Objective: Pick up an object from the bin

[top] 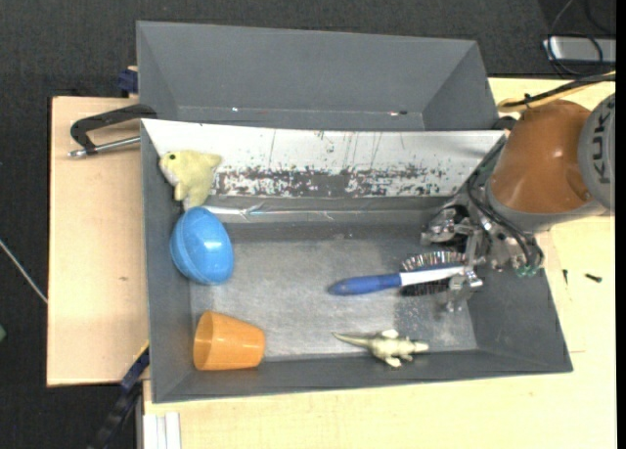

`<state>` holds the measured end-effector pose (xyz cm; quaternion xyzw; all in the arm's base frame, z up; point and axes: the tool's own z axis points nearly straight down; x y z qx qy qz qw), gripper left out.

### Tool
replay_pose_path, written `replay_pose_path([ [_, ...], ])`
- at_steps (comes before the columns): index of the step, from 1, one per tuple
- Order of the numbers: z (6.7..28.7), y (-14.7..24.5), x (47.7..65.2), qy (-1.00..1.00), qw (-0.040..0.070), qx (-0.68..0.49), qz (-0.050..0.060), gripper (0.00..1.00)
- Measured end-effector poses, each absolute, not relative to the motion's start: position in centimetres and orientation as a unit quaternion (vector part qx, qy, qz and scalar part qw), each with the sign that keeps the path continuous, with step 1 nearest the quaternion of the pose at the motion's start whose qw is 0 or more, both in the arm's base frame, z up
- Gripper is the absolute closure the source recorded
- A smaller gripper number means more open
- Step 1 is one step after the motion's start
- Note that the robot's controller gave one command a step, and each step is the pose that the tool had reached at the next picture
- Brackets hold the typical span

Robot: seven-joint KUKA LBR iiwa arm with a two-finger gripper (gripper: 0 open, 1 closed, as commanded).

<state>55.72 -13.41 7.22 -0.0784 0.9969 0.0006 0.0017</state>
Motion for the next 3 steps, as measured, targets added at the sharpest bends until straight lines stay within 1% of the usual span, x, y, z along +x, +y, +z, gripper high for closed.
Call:
replay_pose_path([
  [1,7.4,-13.4,55.9,0.997,0.006,-0.079,-0.001,1.0],
  [2,19.0,-14.1,56.0,0.997,0.007,-0.074,-0.002,1.0],
  [3,23.9,-13.5,56.6,0.998,0.006,-0.066,-0.001,1.0],
])
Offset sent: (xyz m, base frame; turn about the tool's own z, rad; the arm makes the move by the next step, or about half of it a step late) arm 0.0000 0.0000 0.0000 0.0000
